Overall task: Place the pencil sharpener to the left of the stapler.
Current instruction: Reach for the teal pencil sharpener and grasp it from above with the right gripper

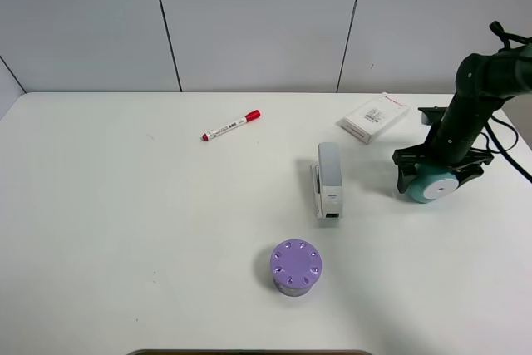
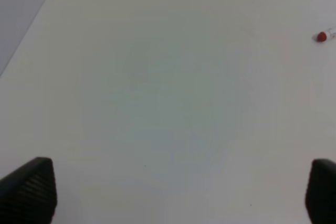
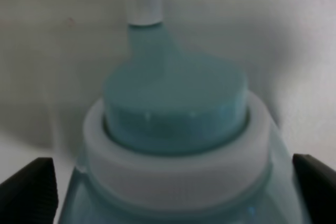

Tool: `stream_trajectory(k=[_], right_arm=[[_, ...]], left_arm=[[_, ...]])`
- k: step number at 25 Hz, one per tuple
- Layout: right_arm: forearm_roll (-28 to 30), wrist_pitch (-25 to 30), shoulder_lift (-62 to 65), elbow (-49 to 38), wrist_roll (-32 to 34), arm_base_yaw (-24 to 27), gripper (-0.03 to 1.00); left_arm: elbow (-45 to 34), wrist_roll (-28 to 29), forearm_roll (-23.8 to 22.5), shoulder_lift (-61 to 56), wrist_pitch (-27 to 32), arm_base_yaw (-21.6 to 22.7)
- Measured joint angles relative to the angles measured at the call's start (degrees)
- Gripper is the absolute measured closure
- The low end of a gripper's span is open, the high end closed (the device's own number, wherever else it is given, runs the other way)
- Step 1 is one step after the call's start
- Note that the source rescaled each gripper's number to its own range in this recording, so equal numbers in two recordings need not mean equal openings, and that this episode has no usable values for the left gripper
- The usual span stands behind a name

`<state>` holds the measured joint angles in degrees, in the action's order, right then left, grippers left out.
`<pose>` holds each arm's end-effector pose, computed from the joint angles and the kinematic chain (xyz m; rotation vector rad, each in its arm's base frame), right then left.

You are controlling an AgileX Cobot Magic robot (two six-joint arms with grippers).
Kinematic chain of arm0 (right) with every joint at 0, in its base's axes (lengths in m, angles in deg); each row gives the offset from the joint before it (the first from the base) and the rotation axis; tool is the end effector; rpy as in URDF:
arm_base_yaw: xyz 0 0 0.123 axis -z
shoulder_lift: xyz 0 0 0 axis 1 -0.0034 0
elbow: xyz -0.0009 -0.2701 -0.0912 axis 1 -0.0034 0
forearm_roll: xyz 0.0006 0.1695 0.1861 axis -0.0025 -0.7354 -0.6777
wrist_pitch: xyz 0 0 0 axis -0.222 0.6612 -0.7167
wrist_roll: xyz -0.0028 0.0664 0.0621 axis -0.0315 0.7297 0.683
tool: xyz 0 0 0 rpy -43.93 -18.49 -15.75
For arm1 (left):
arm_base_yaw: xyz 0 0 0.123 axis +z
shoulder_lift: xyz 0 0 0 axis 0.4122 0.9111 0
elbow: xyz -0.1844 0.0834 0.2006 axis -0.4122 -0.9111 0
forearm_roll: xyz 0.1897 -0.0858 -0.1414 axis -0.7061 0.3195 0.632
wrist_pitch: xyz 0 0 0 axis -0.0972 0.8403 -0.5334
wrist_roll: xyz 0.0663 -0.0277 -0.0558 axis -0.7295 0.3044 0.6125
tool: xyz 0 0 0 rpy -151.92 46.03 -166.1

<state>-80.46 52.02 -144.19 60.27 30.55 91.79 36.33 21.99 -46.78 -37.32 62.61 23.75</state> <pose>0.3666 -0.0086 0.1153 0.0577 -3.1212 -0.0730 -0.0067 0.0047 0.2797 -0.0629 2.0260 0.0182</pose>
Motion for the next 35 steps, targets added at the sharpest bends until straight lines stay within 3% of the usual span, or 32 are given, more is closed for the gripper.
stream_trajectory(k=[2, 4, 11, 13, 35], right_arm=[[-0.3, 0.0, -0.7, 0.0, 0.0, 0.0, -0.02], [-0.4, 0.0, -0.7, 0.1, -0.1, 0.0, 0.12], [-0.3, 0.0, -0.8, 0.2, -0.1, 0.1, 0.68], [0.1, 0.0, -0.8, 0.2, -0.1, 0.2, 0.96], [0.1, 0.0, -0.8, 0.2, 0.0, 0.2, 0.97]], left_arm=[[0.0, 0.0, 0.0, 0.0, 0.0, 0.0], [0.0, 0.0, 0.0, 0.0, 0.0, 0.0], [0.0, 0.0, 0.0, 0.0, 0.0, 0.0], [0.0, 0.0, 0.0, 0.0, 0.0, 0.0], [0.0, 0.0, 0.0, 0.0, 0.0, 0.0]])
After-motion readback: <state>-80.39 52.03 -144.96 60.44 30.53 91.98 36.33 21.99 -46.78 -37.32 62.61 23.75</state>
